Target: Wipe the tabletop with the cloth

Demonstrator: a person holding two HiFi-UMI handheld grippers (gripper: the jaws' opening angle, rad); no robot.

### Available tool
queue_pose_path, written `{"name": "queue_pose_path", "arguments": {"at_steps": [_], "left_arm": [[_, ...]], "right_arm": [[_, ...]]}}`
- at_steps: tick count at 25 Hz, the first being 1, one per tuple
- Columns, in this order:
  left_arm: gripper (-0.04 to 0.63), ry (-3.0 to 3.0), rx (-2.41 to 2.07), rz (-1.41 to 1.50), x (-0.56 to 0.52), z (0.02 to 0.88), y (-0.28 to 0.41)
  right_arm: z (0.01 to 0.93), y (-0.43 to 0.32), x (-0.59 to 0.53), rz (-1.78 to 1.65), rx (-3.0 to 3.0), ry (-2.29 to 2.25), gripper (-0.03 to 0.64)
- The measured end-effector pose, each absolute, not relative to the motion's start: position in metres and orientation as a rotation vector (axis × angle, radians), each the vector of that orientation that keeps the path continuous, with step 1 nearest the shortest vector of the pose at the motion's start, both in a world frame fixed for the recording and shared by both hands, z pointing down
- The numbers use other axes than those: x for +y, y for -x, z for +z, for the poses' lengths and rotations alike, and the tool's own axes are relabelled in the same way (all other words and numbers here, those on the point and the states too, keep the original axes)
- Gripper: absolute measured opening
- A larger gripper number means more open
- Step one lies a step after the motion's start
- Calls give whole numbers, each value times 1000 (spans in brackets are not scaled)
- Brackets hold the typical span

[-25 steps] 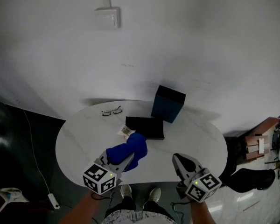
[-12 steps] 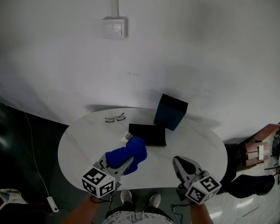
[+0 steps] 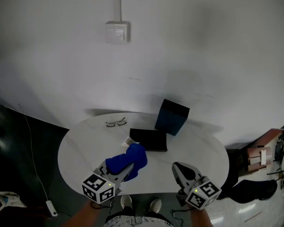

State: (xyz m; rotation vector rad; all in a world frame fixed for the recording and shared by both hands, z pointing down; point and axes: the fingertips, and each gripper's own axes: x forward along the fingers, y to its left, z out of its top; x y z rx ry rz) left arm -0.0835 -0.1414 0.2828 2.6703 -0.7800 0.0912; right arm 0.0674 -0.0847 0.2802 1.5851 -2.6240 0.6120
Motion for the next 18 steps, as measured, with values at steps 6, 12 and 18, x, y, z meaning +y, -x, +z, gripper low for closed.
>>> {"name": "queue_pose_path", "arguments": {"at_steps": [6, 12, 18], "left_arm": [[124, -2657, -774, 104, -139, 290, 83], [124, -2655, -775, 109, -137, 293, 83], [124, -2649, -781, 104, -139, 293, 86]], "right_arm": [[291, -67, -83, 621, -2604, -1557, 6], [298, -63, -81, 607, -2586, -1525, 8], [301, -61, -82, 611, -2581, -1508, 8]]}}
